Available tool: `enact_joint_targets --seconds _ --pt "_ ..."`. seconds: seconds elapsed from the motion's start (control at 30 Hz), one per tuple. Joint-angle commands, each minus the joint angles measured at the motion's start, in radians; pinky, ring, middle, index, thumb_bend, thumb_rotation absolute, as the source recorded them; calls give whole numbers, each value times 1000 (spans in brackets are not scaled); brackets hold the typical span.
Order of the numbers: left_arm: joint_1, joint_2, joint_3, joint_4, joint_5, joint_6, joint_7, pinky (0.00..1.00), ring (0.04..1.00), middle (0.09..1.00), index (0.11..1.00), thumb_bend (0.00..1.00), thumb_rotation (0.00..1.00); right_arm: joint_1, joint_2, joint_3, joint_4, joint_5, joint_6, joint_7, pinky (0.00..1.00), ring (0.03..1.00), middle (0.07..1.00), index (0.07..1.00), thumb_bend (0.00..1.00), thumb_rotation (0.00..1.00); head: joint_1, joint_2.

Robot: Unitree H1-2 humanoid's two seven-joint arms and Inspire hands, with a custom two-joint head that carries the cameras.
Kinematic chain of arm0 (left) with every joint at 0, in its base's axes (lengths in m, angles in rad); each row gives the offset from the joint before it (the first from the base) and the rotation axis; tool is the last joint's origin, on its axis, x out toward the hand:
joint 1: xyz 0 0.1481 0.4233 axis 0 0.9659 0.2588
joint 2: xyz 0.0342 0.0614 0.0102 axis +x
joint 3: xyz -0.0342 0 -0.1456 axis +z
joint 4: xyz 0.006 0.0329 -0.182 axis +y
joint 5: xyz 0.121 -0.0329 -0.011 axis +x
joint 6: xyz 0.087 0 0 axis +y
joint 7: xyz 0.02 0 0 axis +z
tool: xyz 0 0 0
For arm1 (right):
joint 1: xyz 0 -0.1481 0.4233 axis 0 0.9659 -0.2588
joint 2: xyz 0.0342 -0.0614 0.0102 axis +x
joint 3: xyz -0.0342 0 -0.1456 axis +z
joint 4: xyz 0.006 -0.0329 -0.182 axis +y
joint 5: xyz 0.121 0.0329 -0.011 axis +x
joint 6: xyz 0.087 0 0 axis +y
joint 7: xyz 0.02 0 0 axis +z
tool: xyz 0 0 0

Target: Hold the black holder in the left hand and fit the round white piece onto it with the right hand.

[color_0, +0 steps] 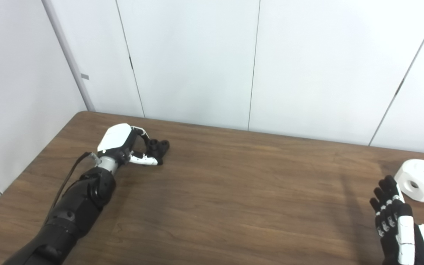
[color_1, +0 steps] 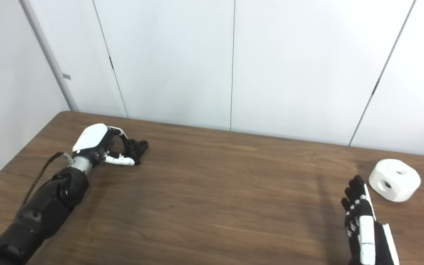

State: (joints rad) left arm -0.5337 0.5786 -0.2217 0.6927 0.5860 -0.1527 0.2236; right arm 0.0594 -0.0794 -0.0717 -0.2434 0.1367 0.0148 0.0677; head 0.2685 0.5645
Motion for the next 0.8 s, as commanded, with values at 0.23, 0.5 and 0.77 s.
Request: enact_joint_targets --seconds 0.23,0.5,0.77 --pt "-34 33 8 14 -1 -87 13 835 823 679 484 523 51 -13 0 2 -33 9 -38 8 1000 1000 1000 1000 414 994 -7 6" --pt "-30 40 10 5 -1 -108 -2 836 830 691 485 522 48 -16 5 0 -65 3 -8 -6 1000 1000 1000 1000 443 978 -19 10" --pt "9 30 14 -63 -5 -122 -16 834 850 706 486 521 47 -29 9 -4 -74 6 -10 -16 1000 1000 1000 1000 450 945 -43 13"
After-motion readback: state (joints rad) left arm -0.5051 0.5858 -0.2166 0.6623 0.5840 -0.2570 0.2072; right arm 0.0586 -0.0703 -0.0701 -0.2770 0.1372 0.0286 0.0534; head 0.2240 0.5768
